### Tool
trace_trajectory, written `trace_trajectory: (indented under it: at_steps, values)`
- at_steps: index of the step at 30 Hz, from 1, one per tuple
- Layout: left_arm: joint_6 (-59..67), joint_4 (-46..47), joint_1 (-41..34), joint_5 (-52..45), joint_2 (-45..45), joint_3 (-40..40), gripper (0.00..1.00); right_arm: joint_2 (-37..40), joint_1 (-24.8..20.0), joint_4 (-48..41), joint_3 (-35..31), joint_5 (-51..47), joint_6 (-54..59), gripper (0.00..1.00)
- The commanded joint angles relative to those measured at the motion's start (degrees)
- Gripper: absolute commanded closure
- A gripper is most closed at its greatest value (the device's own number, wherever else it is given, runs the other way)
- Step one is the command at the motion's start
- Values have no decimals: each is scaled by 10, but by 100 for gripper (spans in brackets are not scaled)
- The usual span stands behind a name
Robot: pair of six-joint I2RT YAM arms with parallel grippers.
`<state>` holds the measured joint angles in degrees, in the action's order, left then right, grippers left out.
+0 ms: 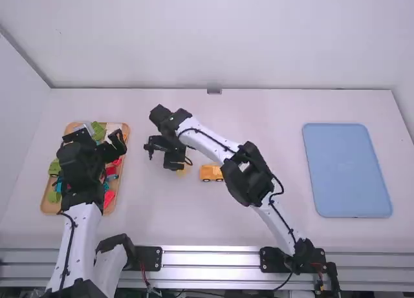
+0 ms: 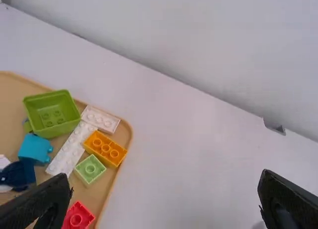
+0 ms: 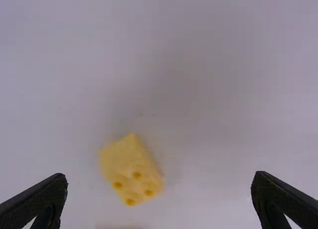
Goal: Assemble lego blocks to make yellow taxi
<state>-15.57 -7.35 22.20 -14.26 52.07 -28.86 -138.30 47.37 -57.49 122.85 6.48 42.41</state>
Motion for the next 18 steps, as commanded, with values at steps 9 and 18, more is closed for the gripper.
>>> trace_trajectory:
  at_steps: [9,18]
  values:
    - [190,-3,3,-215,55,0,1,137,-93,79,-51,37,-41,2]
    - [474,-50,-6,-502,219,0,1,299,-184,321,-360,89,-41,2]
